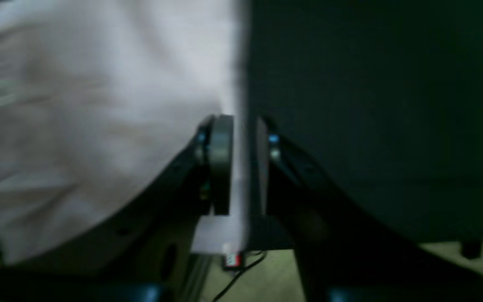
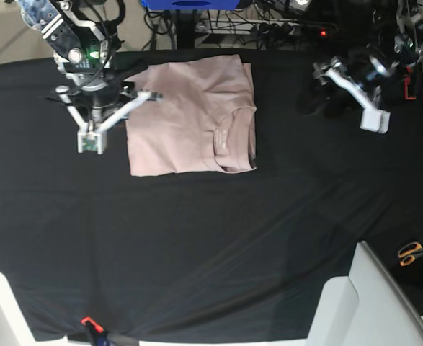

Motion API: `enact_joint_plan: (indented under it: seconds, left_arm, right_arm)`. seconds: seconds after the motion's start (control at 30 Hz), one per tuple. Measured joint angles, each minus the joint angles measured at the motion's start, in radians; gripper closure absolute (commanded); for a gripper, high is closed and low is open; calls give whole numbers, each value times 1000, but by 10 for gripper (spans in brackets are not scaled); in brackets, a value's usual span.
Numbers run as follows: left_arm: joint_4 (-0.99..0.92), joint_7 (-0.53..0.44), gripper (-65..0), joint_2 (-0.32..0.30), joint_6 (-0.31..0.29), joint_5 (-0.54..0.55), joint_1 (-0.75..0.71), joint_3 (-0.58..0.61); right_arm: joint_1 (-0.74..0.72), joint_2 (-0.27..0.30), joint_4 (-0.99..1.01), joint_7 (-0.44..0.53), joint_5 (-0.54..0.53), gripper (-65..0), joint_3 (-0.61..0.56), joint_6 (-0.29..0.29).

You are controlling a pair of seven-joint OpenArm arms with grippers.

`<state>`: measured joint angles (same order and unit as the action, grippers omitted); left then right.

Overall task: Fold the T-shirt properly
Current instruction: 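Grasp the folded shirt's edge with the left gripper and drag it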

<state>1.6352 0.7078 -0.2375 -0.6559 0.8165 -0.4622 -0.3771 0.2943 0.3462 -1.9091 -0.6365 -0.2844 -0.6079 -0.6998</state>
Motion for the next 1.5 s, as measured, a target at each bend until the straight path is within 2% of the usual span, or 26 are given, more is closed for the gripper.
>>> enact_joint_plan:
  seconds: [0.03,0.2,0.27,0.53,0.7,0.83,0.87,0.93,0.97,1.03,1.07,1.2,1.3,1.4,1.43,1.5]
  left_arm:
    - [-16,0,-535,-2,-38,10,21,44]
    - [-158,-8,-563,18,-33,18,92,158]
    - [-222,-3,-563,31,-26,-1,111,172]
    - [-407,-27,-558,53,-34,30,230,289]
    - [-509,-39,-558,98,-51,42,307,333]
    - [-547,-54,-553,149,-68,-76,358,340]
    - [-551,-58,-538,167,-68,-111,369,338]
    - [-557,-65,-411,201,-58,-171,381,331]
    - [-555,-63,-314,206,-51,-185,381,333]
    - [-558,-35,-44,203,-48,-208,373,335]
    - [-558,-36,0,197,-52,-217,369,333]
    - [-563,0,0,158,-51,-220,412,354]
    - [-510,54,0,89,14,-212,433,415]
    - [-437,115,0,8,60,-231,477,512]
    - [-426,131,0,-18,81,-235,505,551]
    - [-423,160,0,-63,83,-243,573,651]
  right_arm:
    - [-1,-1,0,5,37,-149,0,1]
    - [17,-5,0,6,137,-192,0,4]
    - [26,-1,0,-5,135,-201,0,3]
    - [23,-1,0,-3,135,-198,-1,5]
    - [23,0,0,-2,136,-197,0,4]
    - [50,-9,0,2,135,-197,47,8]
    - [58,-8,0,1,135,-197,67,5]
    - [71,-8,0,1,135,-197,103,4]
    - [76,-8,0,2,136,-197,119,4]
    - [89,-8,-1,5,135,-197,160,4]
    - [100,-9,-1,5,135,-197,183,5]
    - [136,-28,-2,0,132,-197,282,3]
    - [140,-63,-2,8,135,-197,334,5]
    - [150,-69,-2,3,132,-194,342,4]
    - [150,-69,-2,3,132,-185,342,4]
    - [148,-81,-2,3,134,-129,344,4]
